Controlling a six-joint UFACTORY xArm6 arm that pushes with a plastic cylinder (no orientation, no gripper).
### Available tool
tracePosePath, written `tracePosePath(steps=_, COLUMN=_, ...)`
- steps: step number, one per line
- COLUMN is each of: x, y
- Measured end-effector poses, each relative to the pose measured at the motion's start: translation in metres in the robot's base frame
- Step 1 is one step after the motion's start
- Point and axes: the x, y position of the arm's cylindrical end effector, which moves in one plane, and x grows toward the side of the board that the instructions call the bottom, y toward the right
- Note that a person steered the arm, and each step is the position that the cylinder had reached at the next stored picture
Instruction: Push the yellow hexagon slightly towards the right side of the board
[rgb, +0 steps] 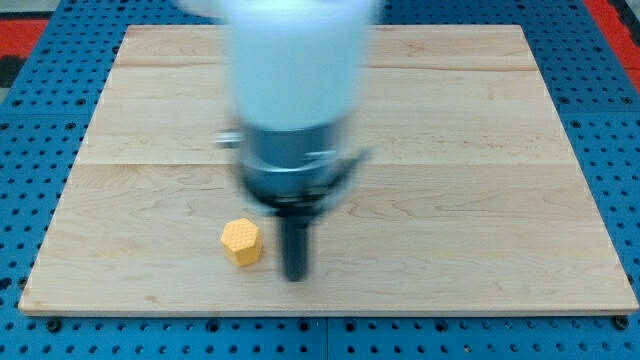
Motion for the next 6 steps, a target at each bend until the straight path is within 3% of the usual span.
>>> tracePosePath(steps=1, x=-0.030, y=-0.097)
tracePosePath(steps=2, x=-0.074, y=-0.102)
tracePosePath(steps=3, x=-0.033, y=-0.097)
tracePosePath(steps=4, x=-0.028, y=-0.014)
tracePosePath(steps=6, x=-0.033, y=0.033)
